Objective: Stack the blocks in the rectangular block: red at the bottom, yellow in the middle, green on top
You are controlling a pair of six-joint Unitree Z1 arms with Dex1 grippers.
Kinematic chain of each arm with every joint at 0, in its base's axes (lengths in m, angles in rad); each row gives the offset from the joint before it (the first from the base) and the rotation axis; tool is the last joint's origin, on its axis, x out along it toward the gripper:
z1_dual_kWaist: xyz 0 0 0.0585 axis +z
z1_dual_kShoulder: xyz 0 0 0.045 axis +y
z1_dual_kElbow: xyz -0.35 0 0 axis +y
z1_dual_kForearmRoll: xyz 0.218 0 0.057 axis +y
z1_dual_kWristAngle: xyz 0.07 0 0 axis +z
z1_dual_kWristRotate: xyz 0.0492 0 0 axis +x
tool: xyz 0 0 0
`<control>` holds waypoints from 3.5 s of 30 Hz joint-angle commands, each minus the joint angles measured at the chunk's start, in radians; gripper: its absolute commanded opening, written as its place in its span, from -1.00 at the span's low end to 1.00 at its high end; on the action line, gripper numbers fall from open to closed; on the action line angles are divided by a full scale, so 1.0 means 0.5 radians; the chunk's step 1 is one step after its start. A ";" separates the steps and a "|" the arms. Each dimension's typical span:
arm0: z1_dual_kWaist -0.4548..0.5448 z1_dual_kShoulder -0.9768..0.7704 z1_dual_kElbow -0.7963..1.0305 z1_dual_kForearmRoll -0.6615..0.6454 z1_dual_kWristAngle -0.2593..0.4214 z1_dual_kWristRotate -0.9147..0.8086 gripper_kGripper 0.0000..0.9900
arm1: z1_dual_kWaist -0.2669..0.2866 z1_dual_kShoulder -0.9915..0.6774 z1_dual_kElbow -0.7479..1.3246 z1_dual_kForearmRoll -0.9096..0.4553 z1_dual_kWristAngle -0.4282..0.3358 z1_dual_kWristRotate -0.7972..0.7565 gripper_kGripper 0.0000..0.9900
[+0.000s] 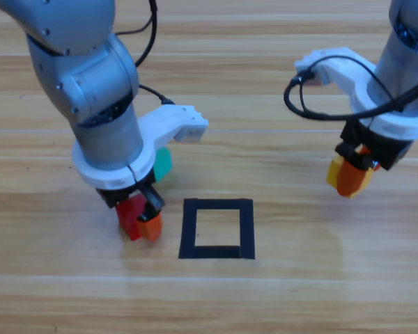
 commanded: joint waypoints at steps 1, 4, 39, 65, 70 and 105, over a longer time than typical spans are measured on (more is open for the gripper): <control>-0.019 0.107 0.072 -0.064 0.006 -0.021 1.00 | -0.027 -0.026 0.171 -0.108 -0.010 -0.017 -0.99; -0.019 0.119 0.088 -0.088 0.006 -0.021 1.00 | -0.027 -0.038 0.174 -0.114 -0.010 -0.014 -0.98; -0.104 0.134 -0.287 0.080 0.025 -1.073 -0.71 | -0.027 0.008 0.208 -0.181 0.029 -0.008 -0.99; -0.319 0.496 -0.823 0.436 -0.021 -1.911 -0.76 | -0.027 0.057 0.217 -0.218 0.033 0.011 -0.98; -0.338 0.524 -0.851 0.439 -0.025 -1.935 -0.76 | -0.027 0.063 0.220 -0.218 0.033 0.020 -0.98; -0.417 0.665 -0.925 0.436 0.003 -2.000 -0.76 | -0.027 0.094 0.226 -0.218 0.063 0.029 -0.98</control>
